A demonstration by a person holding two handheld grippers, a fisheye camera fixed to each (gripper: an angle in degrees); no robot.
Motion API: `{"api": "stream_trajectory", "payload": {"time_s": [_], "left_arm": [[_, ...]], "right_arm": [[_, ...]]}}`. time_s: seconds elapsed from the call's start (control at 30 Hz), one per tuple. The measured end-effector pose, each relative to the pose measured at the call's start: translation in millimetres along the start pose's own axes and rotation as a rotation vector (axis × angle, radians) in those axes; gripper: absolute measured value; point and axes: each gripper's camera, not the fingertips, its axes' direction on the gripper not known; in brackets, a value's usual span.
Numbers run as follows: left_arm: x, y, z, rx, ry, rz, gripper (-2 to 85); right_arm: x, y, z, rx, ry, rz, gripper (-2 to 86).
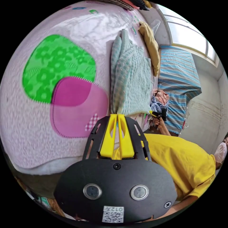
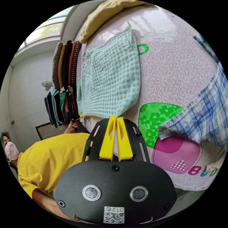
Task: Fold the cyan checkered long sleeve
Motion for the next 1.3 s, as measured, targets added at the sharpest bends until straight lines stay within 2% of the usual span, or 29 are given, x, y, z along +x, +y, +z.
{"api": "stream_trajectory", "payload": {"time_s": [0.1, 0.17, 0.23, 0.27, 0.4, 0.5, 0.57, 0.63, 0.7, 0.8, 0.87, 0.97, 1.07, 1.1, 1.13, 1.17, 1.23, 1.3], "left_arm": [[2.2, 33.1, -18.2, 0.119, -0.11, -0.05, 1.2], [45.5, 48.8, -49.7, 0.332, -0.426, 0.017, 2.2], [88.3, 42.8, -57.8, 0.401, -0.64, 0.139, 3.4], [112.3, 29.6, -55.4, 0.397, -0.707, 0.216, 4.4], [157.4, -33.1, -22.2, 0.232, -0.716, 0.365, 7.0], [177.3, -75.1, 18.4, 0.12, -0.872, 0.422, 6.6], [183.8, -95.5, 46.4, 0.026, -1.046, 0.427, 4.2], [189.0, -100.1, 54.2, 0.021, -1.165, 0.421, 2.1], [193.3, -99.2, 44.6, 0.07, -1.137, 0.398, 1.2], [172.1, -99.1, 5.0, 0.167, -0.807, 0.215, 0.8], [131.6, -96.5, -22.2, 0.253, -0.466, 0.055, 0.9], [92.5, -80.8, -41.9, 0.391, -0.289, -0.14, 1.2], [86.3, -71.0, -42.9, 0.448, -0.254, -0.207, 1.4], [90.6, -70.5, -41.5, 0.455, -0.286, -0.211, 1.5], [106.0, -71.4, -37.4, 0.468, -0.391, -0.191, 1.5], [127.7, -76.9, -29.7, 0.467, -0.515, -0.133, 1.5], [163.8, -94.5, -7.3, 0.396, -0.627, 0.038, 1.6], [196.3, -118.0, 24.2, 0.246, -0.636, 0.237, 1.8]], "right_arm": [[8.7, 26.7, 7.7, -0.017, -0.009, 0.025, 1.0], [12.4, 42.1, 6.1, 0.02, -0.006, 0.043, 1.0], [12.8, 51.7, -0.9, 0.078, -0.018, 0.052, 1.1], [12.7, 56.5, -5.8, 0.113, -0.001, 0.063, 1.2], [11.4, 64.5, -18.6, 0.191, 0.051, 0.097, 1.5], [3.2, 66.7, -24.5, 0.241, 0.021, 0.092, 1.8], [-8.0, 66.9, -24.0, 0.258, 0.017, 0.072, 1.7], [-16.3, 65.7, -21.2, 0.265, 0.007, 0.06, 1.5], [-24.5, 63.0, -17.5, 0.272, -0.011, 0.045, 1.4], [-38.9, 49.8, -9.1, 0.253, -0.01, 0.009, 1.3], [-51.4, 31.3, -3.4, 0.221, 0.032, -0.021, 1.4], [-68.8, 2.3, -1.3, 0.199, 0.081, -0.056, 1.6], [-89.4, -28.8, -2.2, 0.204, 0.143, -0.093, 1.9], [-94.2, -35.4, -1.9, 0.204, 0.157, -0.105, 1.9], [-104.8, -49.2, -0.5, 0.197, 0.198, -0.132, 2.1], [-116.2, -63.4, 1.8, 0.18, 0.265, -0.158, 2.2], [-132.8, -83.3, 4.0, 0.176, 0.406, -0.189, 2.3], [-145.2, -101.8, 4.3, 0.186, 0.541, -0.206, 2.4]]}}
